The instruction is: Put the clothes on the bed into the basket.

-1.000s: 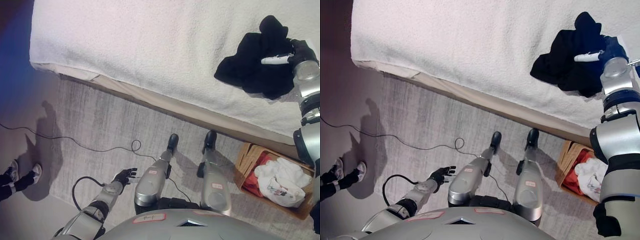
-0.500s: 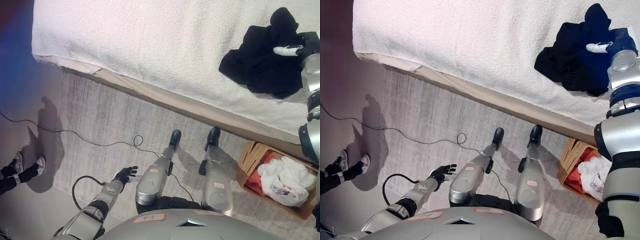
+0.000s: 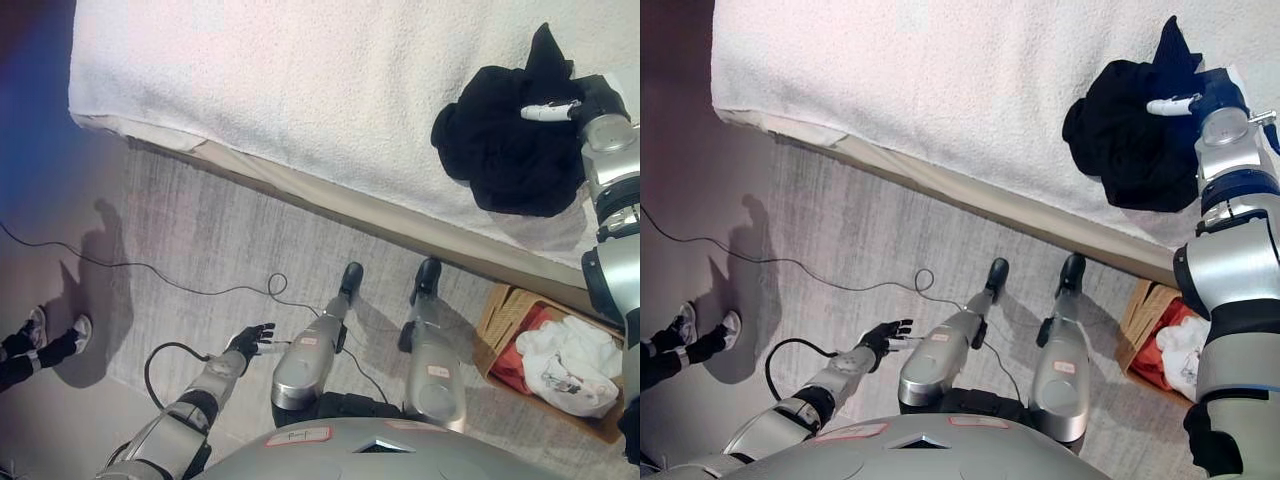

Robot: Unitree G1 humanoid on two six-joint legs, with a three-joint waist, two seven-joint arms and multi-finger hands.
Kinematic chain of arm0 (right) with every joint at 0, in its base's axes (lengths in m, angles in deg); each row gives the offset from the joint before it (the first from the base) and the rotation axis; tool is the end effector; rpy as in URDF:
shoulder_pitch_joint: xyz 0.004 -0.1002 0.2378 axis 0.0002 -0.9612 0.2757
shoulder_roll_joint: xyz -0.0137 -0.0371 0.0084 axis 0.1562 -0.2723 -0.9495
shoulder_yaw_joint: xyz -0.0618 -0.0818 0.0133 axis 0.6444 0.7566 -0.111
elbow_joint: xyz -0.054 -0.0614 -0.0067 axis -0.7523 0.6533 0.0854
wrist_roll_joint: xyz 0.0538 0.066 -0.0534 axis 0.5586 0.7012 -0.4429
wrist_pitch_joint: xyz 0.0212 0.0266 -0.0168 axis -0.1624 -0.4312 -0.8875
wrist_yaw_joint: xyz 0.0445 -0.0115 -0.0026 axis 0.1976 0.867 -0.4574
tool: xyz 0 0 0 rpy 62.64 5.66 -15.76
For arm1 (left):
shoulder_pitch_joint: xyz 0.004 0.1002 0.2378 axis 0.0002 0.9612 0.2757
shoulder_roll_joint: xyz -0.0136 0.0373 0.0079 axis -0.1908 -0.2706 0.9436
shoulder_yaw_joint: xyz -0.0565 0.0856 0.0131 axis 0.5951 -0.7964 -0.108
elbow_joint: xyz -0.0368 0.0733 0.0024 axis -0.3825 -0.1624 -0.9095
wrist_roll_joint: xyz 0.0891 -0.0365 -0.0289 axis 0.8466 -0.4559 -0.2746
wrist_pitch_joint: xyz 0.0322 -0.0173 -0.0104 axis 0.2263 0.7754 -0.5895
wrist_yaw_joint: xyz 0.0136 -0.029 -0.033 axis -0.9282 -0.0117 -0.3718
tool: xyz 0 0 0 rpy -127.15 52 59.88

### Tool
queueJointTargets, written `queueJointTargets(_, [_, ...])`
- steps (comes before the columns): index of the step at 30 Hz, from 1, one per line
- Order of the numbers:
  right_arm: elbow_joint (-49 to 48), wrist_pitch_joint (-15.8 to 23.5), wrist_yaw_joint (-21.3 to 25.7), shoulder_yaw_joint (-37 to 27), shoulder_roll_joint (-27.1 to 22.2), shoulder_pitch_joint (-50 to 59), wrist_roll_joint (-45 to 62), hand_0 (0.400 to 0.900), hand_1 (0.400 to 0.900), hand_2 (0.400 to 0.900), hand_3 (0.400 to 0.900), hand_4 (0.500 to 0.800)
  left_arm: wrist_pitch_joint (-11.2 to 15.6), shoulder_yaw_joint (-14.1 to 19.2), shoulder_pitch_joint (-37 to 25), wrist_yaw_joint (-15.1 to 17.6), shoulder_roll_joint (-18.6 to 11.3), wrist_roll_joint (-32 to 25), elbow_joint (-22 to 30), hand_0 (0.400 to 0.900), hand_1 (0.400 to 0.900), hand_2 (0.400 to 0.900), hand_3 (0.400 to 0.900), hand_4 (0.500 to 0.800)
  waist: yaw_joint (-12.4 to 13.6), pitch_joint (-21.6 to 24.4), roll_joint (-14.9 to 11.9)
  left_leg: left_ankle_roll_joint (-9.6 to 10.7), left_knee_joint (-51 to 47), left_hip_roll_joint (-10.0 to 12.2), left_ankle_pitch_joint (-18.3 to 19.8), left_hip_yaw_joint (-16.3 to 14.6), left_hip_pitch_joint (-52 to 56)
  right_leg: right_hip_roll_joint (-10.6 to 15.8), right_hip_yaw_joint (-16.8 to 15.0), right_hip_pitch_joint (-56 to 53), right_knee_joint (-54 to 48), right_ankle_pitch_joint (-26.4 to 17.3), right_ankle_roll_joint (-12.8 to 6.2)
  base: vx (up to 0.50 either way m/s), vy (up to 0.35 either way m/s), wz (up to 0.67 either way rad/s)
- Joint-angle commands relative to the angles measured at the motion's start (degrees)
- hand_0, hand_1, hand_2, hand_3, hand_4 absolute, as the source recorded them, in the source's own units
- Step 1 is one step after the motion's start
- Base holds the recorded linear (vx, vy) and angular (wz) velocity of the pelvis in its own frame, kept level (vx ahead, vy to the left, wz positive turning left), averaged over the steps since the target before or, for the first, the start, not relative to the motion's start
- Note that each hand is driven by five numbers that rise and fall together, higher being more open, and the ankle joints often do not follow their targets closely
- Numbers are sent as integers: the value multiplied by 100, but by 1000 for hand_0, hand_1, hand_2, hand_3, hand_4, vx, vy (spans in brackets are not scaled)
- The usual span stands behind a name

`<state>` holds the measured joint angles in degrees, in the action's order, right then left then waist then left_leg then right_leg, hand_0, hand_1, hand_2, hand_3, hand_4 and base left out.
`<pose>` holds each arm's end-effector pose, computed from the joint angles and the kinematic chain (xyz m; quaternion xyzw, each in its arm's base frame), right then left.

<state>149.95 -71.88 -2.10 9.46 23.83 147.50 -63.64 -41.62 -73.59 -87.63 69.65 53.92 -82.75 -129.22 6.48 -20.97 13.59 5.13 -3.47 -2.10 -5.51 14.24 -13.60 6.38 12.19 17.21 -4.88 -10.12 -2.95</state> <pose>0.3368 -0.3099 0.1811 -0.3352 0.1692 -0.1838 0.9084 0.1346 0.1994 -0.1005 0.1508 0.4868 -0.0826 0.8564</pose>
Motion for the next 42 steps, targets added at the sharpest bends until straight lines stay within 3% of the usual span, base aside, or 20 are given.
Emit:
queueJointTargets(1, [63, 190, 73, 509, 197, 593, -8, 400, 400, 400, 400, 500, -148, -261, 122, 150, -372, -24, -634, 900, 900, 900, 900, 800, -41, 342, -389, -40, -29, -10, 127, -441, -160, 400, -462, 42, 492, 626, -380, -4, 13, -11])
queueJointTargets(10, [-30, 150, -5, 600, 257, 577, -250, 400, 400, 400, 400, 500, -218, 22, 123, 89, -373, 121, -1037, 900, 900, 900, 900, 800, -248, 825, -880, -173, 158, 25, 531, -757, 352, 345, -628, -402, 428, 655, -409, 33, 11, -28])
queueJointTargets(16, [-95, 170, -145, 553, 128, 300, -499, 400, 400, 400, 400, 500, -273, 352, 350, 11, -464, 306, -1290, 900, 900, 900, 900, 800, -387, 1365, -1303, -240, 221, 148, 832, -1133, 879, 199, -929, -727, 317, 648, -462, 61, 8, -51])
queueJointTargets(23, [-91, 178, -318, 491, -112, 98, -597, 400, 400, 400, 400, 500, -329, 732, 534, -18, -622, 372, -1481, 900, 900, 900, 900, 800, -594, 2003, -1571, -319, 181, 264, 1102, -1700, 1555, 12, -1429, -1014, 251, 606, -542, 53, 18, -58])
queueJointTargets(36, [83, 154, -363, 374, -671, -89, -749, 400, 400, 400, 400, 500, -323, 773, 721, -35, -618, 517, -1410, 900, 900, 900, 900, 800, -999, 2160, -1482, -517, 323, 183, 1415, -2559, 2025, -184, -2175, -944, 374, 395, -757, -26, 35, -56])
queueJointTargets(42, [211, 115, -332, 200, -770, -282, -824, 400, 400, 400, 400, 500, -306, 754, 674, -10, -614, 543, -1364, 900, 900, 900, 900, 800, -1113, 2120, -1368, -575, 353, 119, 1485, -2833, 2073, -200, -2350, -840, 339, 253, -847, -23, 26, -37])
